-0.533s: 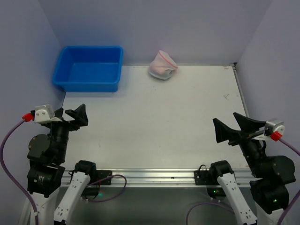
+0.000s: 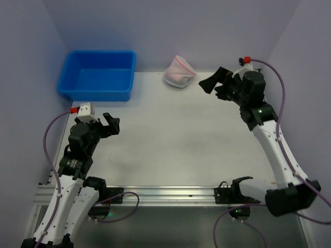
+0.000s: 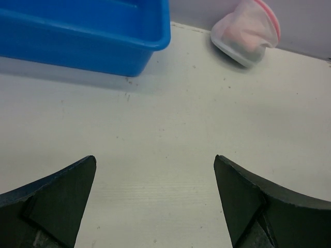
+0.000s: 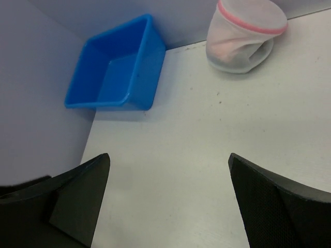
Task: Unzip the laundry bag and remove the bra
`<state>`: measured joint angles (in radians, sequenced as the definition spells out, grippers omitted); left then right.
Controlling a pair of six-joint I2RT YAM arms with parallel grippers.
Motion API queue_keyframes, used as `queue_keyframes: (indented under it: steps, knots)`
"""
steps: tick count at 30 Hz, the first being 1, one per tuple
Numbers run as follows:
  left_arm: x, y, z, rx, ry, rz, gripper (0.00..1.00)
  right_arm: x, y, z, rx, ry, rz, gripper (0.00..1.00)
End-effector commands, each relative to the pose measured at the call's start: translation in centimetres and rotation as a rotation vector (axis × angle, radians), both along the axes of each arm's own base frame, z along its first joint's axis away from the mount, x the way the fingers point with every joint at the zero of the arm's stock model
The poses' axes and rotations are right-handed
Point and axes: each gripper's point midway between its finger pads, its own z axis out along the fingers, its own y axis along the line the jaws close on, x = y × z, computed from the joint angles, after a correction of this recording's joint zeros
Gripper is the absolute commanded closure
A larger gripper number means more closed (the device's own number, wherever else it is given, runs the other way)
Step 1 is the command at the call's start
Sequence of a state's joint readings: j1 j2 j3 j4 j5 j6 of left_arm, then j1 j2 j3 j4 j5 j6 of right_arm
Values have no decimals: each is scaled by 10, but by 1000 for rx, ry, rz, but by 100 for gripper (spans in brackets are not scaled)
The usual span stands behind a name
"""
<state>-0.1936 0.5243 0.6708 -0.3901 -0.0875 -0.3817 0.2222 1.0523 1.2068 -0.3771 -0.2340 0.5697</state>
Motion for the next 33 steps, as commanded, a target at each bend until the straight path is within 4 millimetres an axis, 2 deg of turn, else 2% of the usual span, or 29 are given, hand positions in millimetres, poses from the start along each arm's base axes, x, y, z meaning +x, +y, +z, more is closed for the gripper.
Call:
queue_keyframes:
  steps: [1,2,3,4,5,6,7,8,9,10,11,12,13,14,15,16,17,20,21,24,25,29,30,31,32,33]
  knots:
    - [12,-14,15,-55,-103,-53,0,68,15,3,150,45,-72,1]
    - [12,-15,6,-52,-92,-54,0,86,16,-2,160,54,-90,1]
    - [14,-15,6,-52,-102,-55,0,104,17,4,176,41,-112,1]
    - [14,-15,4,-53,-102,-53,0,136,20,-28,168,104,-148,1]
    - [14,-15,2,-48,-99,-54,0,156,16,-38,178,133,-200,1]
    - [13,-14,1,-41,-94,-52,0,176,15,-26,197,110,-215,1]
    - [14,-12,1,-30,-93,-46,0,203,19,-64,205,189,-237,1]
    - [13,-8,1,-22,-94,-27,0,217,19,-75,212,209,-252,1]
    - [14,-7,0,-19,-93,-22,0,234,21,-64,234,182,-252,1]
    - [14,-6,0,-16,-93,-17,0,247,23,-72,241,191,-256,1]
    - [13,-6,0,-18,-93,-16,0,265,27,-107,242,247,-267,1]
    - [13,-6,0,-18,-94,-18,0,278,31,-100,260,224,-251,1]
    - [13,-6,-2,-16,-91,-17,0,288,35,-107,273,219,-243,1]
    - [14,-6,-2,-14,-89,-18,0,300,38,-142,267,267,-250,1]
    - [14,-4,-5,-8,-82,-8,0,310,42,-138,286,252,-238,1]
    - [14,-3,-5,-7,-79,-5,0,316,44,-149,284,266,-232,1]
    - [15,-1,-8,1,-71,3,0,323,47,-180,293,318,-238,1]
    - [16,3,-13,14,-52,25,0,335,59,-197,348,335,-198,1]
    - [16,3,-13,12,-52,25,0,339,61,-217,358,358,-192,1]
    - [18,1,-15,7,-42,17,0,346,73,-225,415,363,-144,2]
    - [18,2,-17,7,-37,19,0,351,78,-233,433,346,-123,6]
    - [19,3,-19,7,-30,22,0,348,88,-236,492,339,-62,52]
    - [19,2,-19,7,-31,21,0,343,87,-247,489,358,-58,71]
    - [19,3,-18,6,-33,22,0,341,89,-243,492,335,-45,80]
    - [19,3,-17,6,-34,24,0,338,88,-226,485,301,-30,87]
    - [19,3,-18,7,-34,22,0,327,87,-239,472,331,-29,99]
